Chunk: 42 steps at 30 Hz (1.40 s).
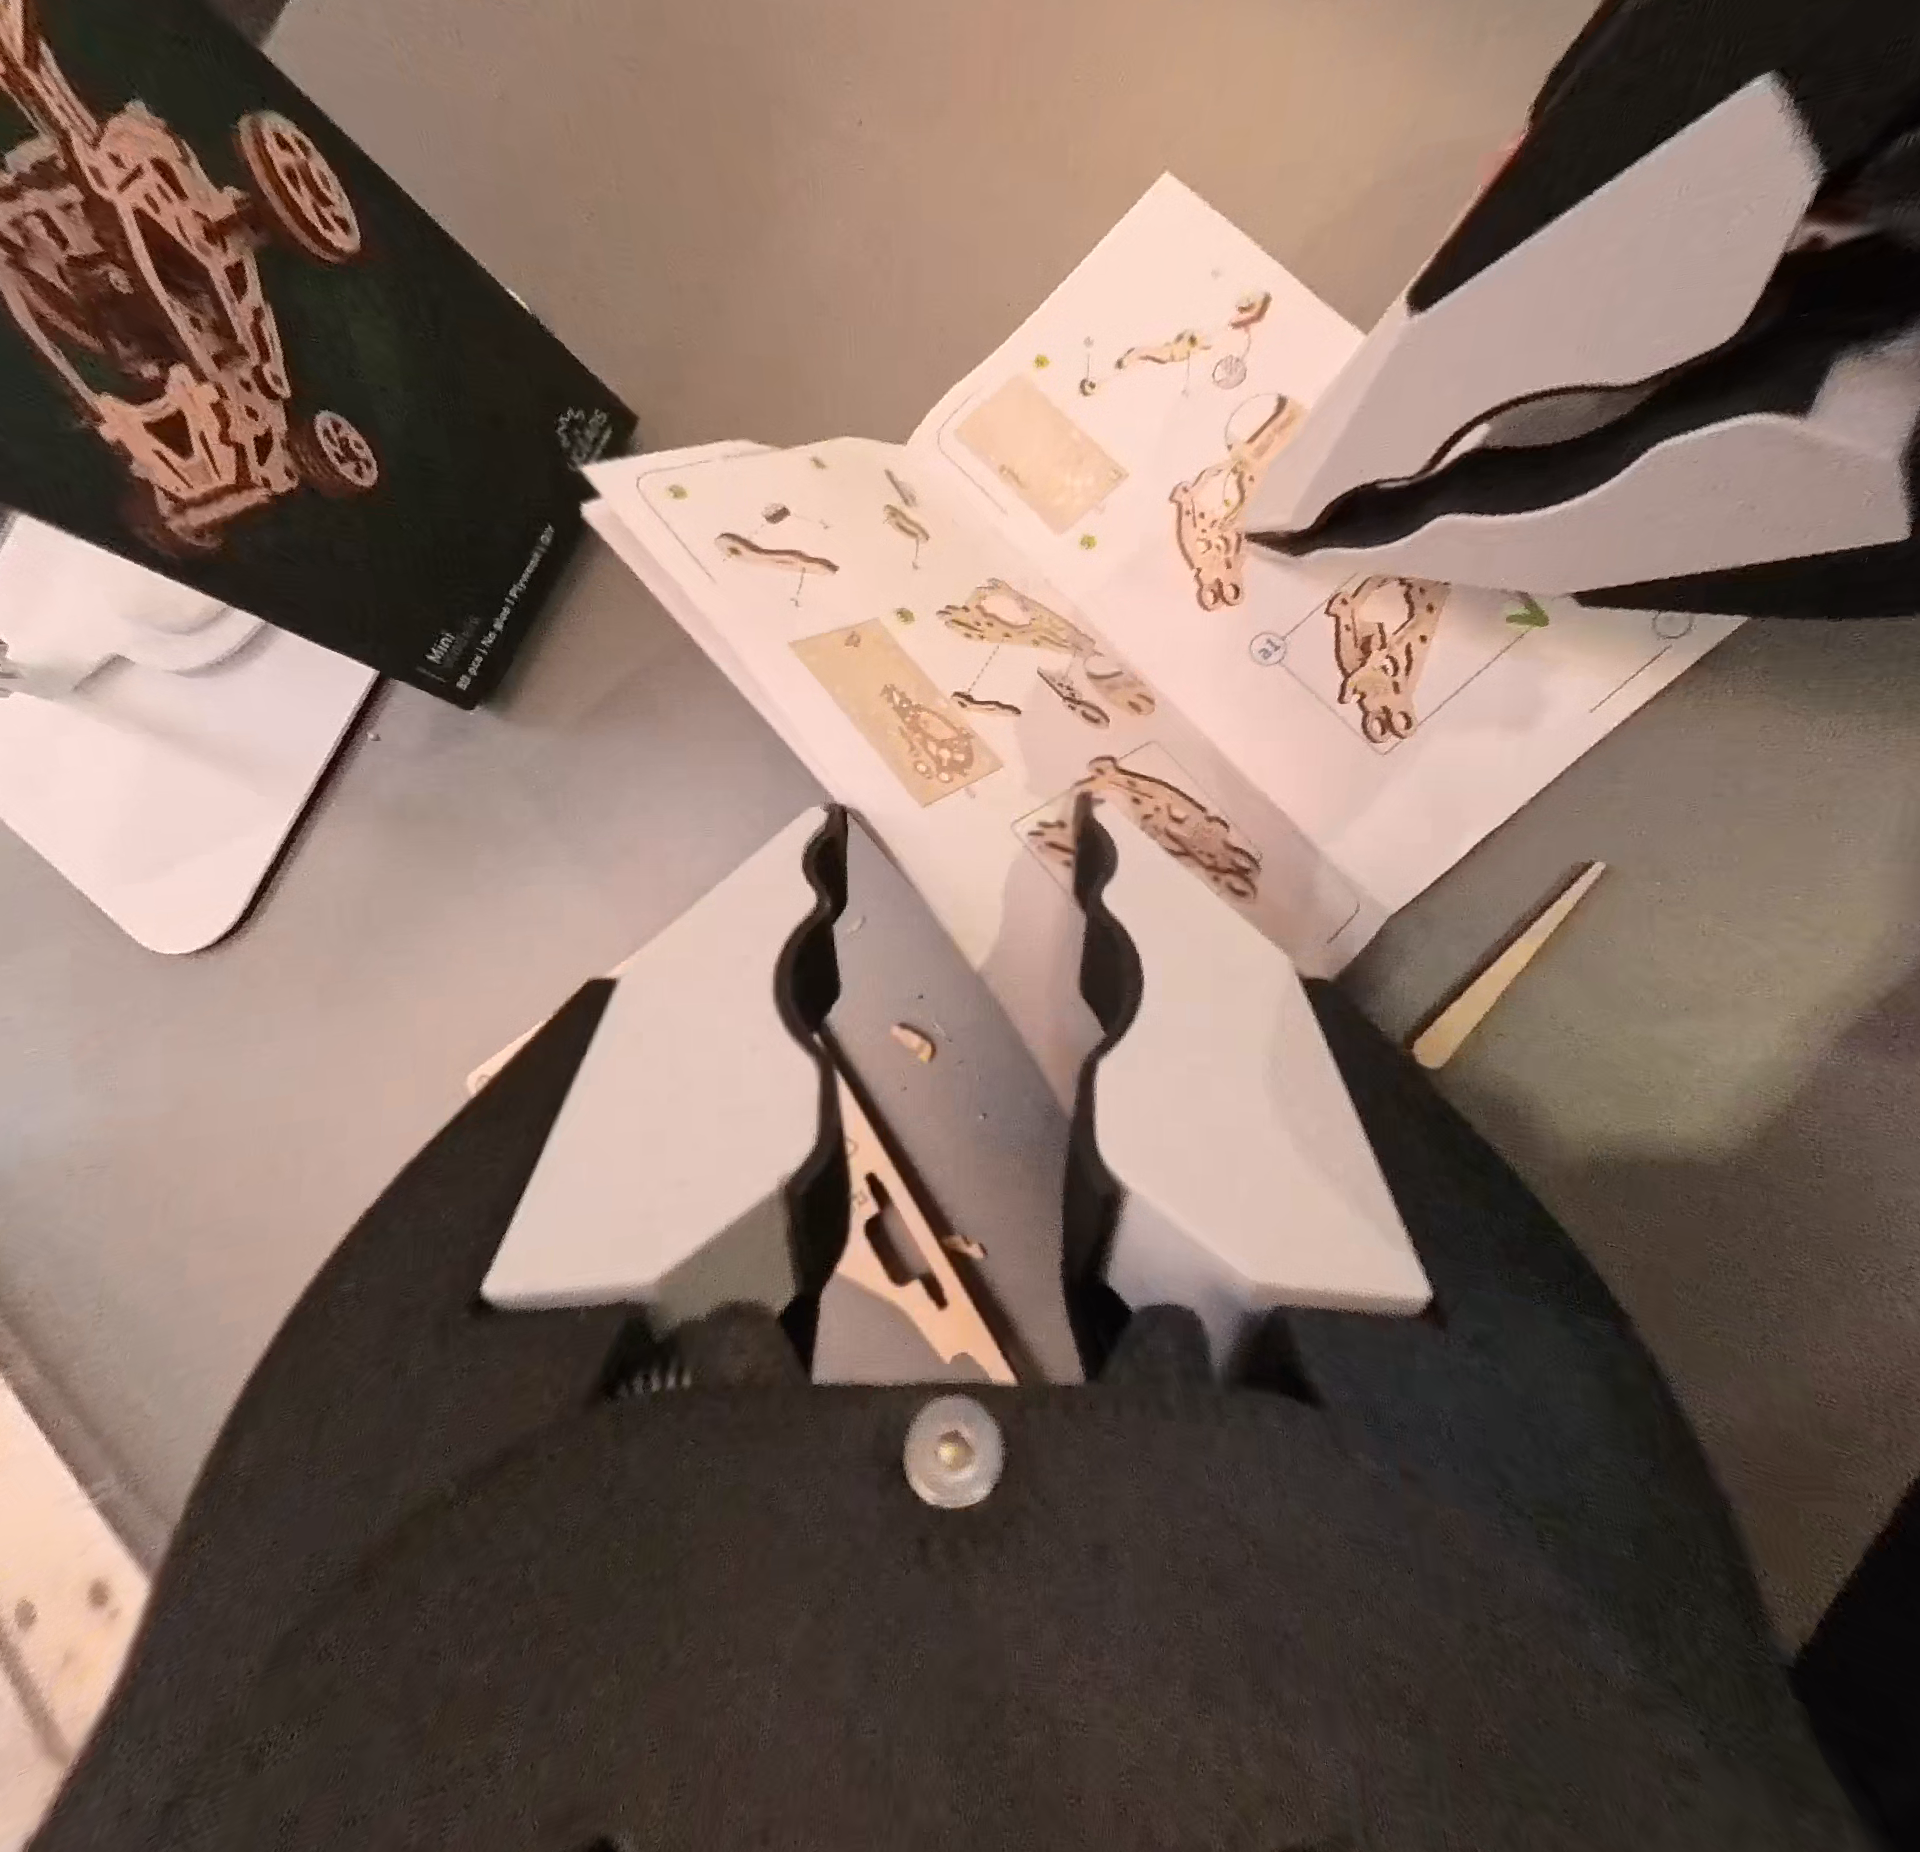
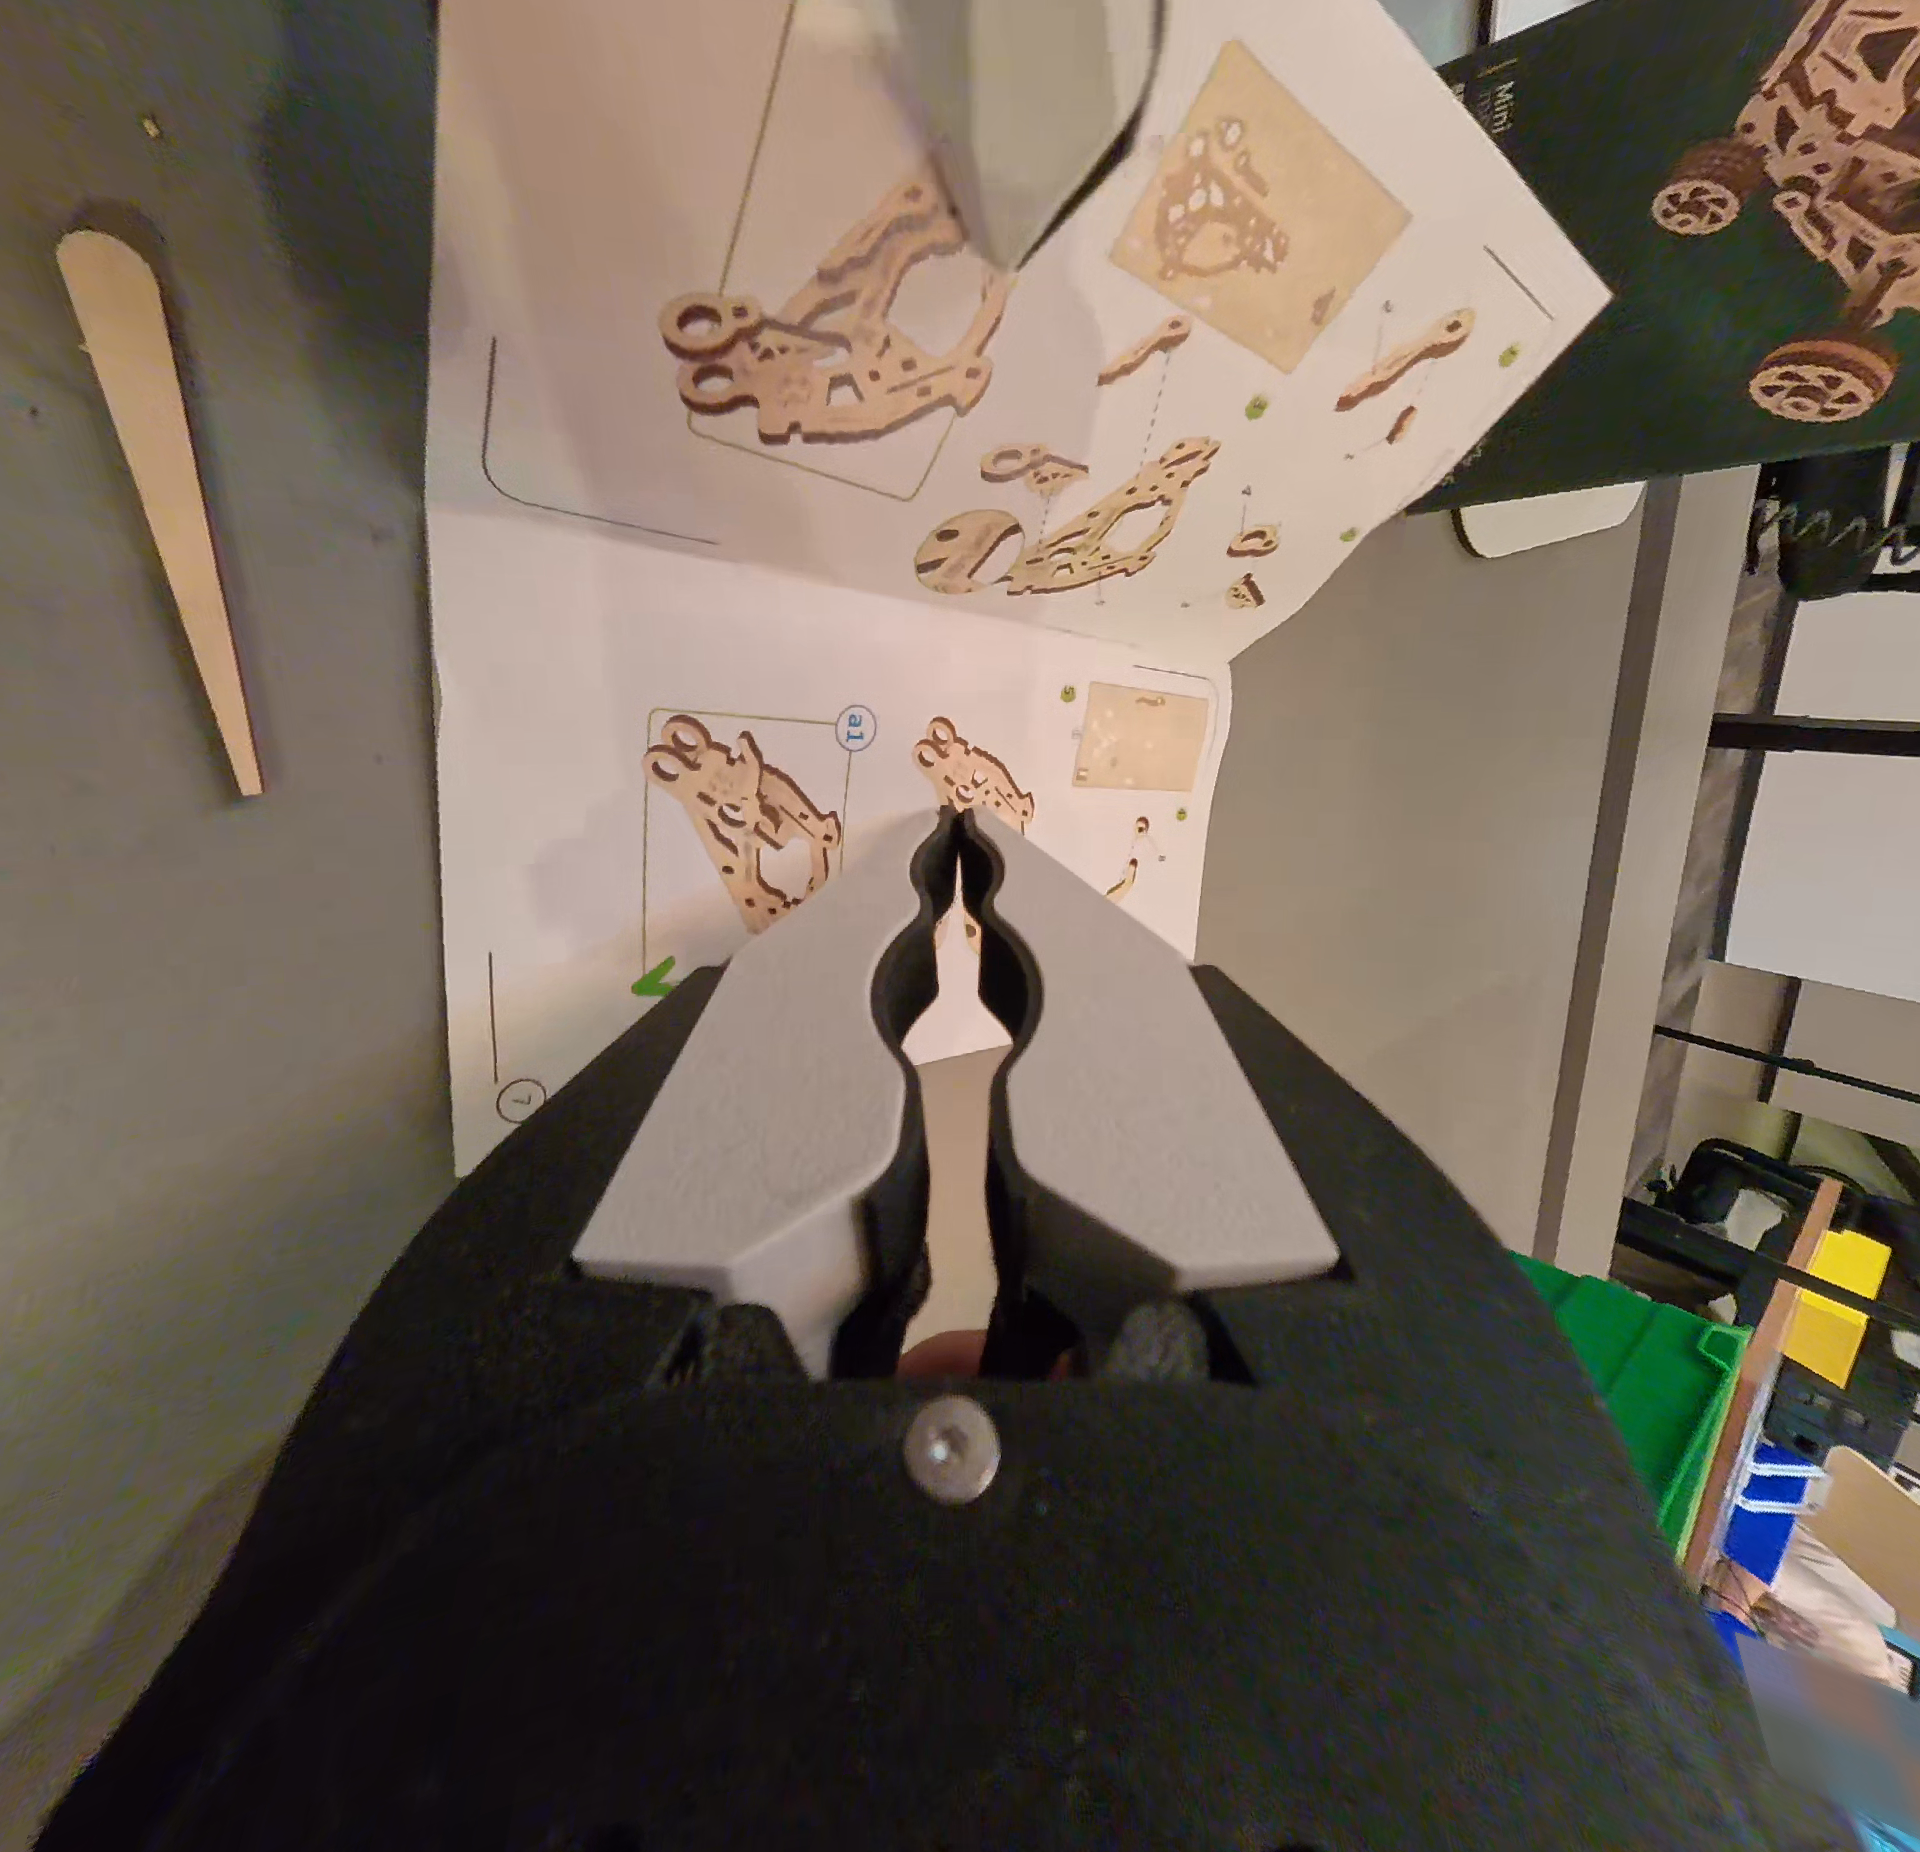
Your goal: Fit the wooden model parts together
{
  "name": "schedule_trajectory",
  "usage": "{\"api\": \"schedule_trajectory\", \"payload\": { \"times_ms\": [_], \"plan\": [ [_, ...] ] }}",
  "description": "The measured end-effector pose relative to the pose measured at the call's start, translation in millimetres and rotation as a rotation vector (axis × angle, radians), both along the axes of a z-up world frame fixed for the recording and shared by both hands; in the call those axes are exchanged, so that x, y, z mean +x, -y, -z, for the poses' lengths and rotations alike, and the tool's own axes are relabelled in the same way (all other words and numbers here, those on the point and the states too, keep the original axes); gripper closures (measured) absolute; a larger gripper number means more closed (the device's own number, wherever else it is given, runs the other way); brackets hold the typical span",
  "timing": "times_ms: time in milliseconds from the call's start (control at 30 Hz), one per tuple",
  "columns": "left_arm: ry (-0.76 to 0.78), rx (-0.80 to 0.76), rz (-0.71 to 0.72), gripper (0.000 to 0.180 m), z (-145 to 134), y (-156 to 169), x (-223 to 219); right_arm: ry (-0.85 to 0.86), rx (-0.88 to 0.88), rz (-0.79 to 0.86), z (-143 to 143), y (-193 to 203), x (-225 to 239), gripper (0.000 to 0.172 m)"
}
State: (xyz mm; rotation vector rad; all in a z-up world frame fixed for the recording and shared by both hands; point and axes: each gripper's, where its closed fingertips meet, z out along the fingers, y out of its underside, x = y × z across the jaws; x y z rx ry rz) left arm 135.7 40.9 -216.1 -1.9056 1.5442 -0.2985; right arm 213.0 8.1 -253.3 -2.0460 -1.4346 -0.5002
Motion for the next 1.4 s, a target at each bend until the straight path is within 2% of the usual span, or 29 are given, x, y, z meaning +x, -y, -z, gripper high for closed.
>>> {"api": "schedule_trajectory", "payload": {
  "times_ms": [33, 100, 133, 300, 367, 500, 600, 667, 900, 1400],
  "plan": [
    [0.009, -0.007, -0.007, 0.135, 1, 1, 0, -0.001, 0.001, 0.001, 0, 0, 0, 0.172],
    [0.031, 0.034, -0.008, 0.132, -3, -1, 0, 0.006, 0.006, -0.001, 0, 0, 0, 0.172],
    [0.008, 0.05, -0.01, 0.124, -1, -2, -1, 0.009, 0.006, -0.002, 0, 0, 0, 0.172],
    [0.025, 0.031, -0.014, 0.113, 4, 1, 2, 0.0, -0.005, -0.001, 0, 0, 0, 0.172],
    [0.043, -0.051, -0.026, 0.113, 10, 4, 3, 0.003, -0.003, -0.002, 0, 0, 0, 0.172],
    [0.07, -0.076, -0.025, 0.114, 10, 4, 5, -0.004, -0.002, 0.003, 0, 0, 0, 0.172],
    [0.084, -0.031, -0.004, 0.117, 3, 6, 8, -0.003, 0.0, 0.003, 0, 0, 0, 0.172],
    [0.05, 0.031, 0.004, 0.118, 0, 3, 8, -0.004, -0.001, 0.003, 0, 0, 0, 0.172],
    [-0.033, 0.104, 0.049, 0.118, -3, 8, 9, -0.009, 0.0, 0.004, 0, 0, 0, 0.172],
    [-0.05, 0.166, 0.192, 0.113, -16, 29, 22, -0.02, 0.002, 0.004, 1, 0, -1, 0.172]
  ]
}}
